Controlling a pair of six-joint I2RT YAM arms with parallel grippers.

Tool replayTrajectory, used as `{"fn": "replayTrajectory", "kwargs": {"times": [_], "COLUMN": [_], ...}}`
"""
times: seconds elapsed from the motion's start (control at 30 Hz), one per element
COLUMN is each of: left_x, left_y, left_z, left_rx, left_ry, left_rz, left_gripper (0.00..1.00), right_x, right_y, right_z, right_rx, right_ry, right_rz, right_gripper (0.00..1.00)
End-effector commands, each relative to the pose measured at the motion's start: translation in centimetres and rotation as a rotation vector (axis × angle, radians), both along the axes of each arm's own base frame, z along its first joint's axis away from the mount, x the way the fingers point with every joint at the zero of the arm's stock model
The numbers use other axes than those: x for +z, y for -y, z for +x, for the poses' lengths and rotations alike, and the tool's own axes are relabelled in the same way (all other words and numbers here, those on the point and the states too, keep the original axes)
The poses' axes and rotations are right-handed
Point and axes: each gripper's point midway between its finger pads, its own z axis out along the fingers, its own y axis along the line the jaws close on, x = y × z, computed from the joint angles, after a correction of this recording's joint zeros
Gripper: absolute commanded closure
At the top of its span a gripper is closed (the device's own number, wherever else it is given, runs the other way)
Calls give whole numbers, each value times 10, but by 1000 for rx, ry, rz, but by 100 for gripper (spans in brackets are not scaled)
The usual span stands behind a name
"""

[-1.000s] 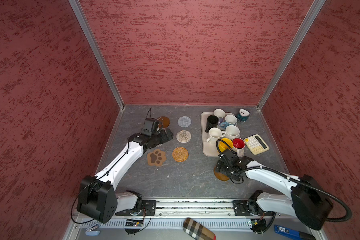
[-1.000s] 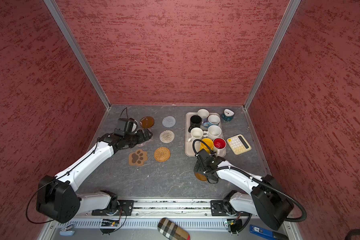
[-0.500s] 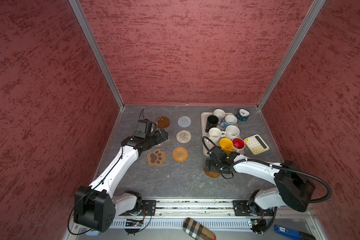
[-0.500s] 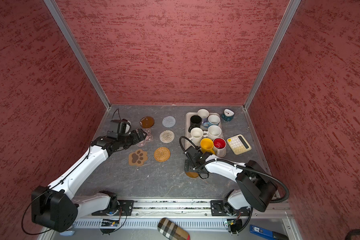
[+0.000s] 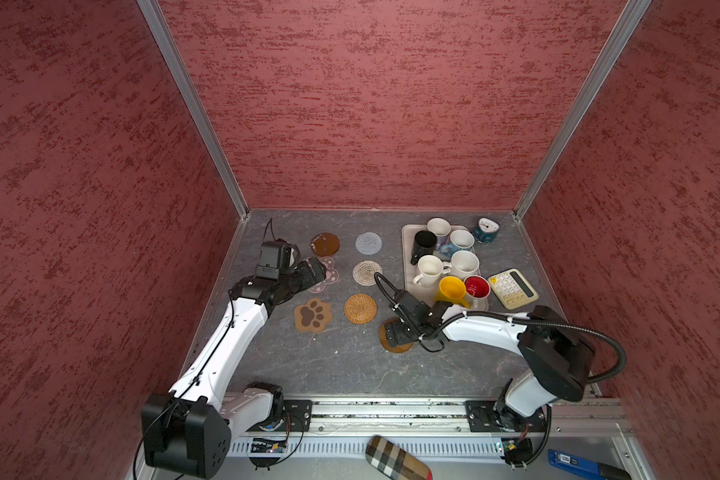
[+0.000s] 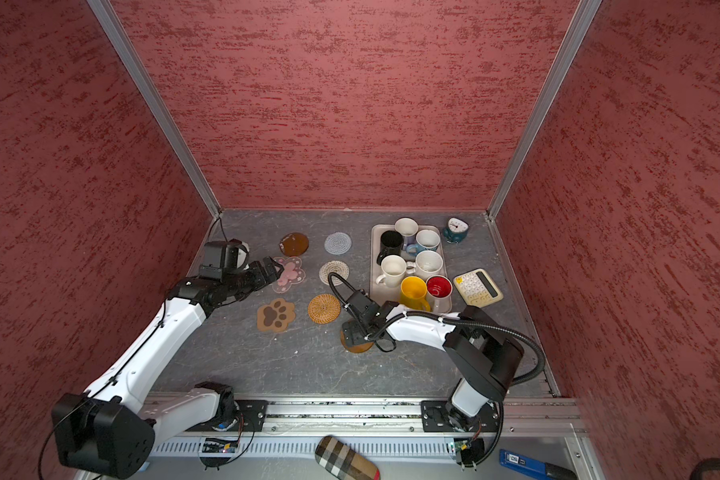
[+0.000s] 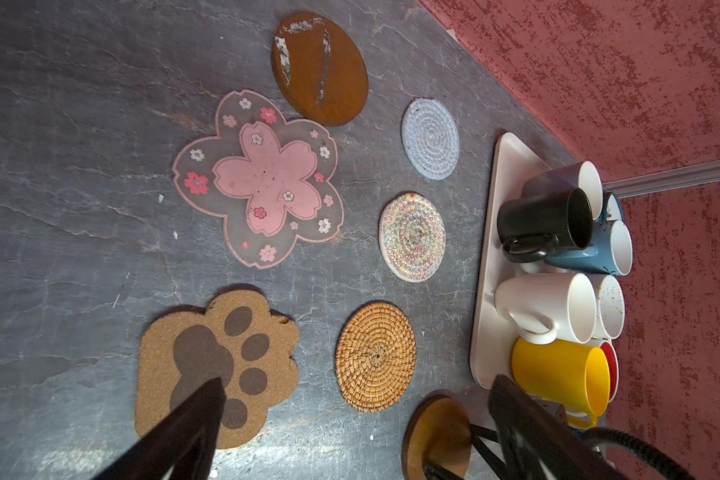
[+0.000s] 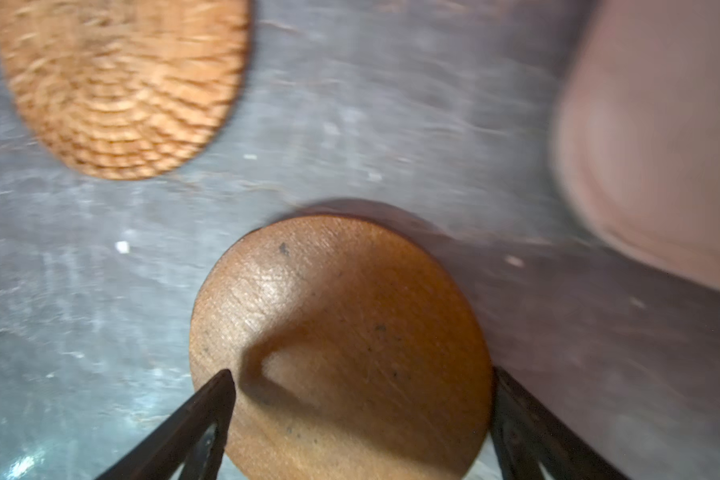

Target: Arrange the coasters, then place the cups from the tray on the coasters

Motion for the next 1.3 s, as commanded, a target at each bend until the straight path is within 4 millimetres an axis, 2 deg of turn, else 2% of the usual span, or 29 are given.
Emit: {"fn": "replayTrajectory", "kwargs": {"times": [0.0,0.2,0.5,1.27], "left_x": [-1,-1,-4,-5], "left_y": [-3,-7,-11,-13], "left_z": [-7,-8,-9,-6], "left_rx": [-12,-2,7,13], "left_ry": [-7,-7,-11,-7], "left_rz": [6,5,-4,-15], "left_gripper": [0,0,0,0], "right_x": [-3,-1,8,1], "right_y": [-28,-58,-86,-92], "right_z": [-10,-19,-37,-62], "right_rx": [100,155,235,324], "right_ry": [-14,-23,-31,-68], "right_rz": [28,61,104,81], "right_gripper": [6,7,7,12]}}
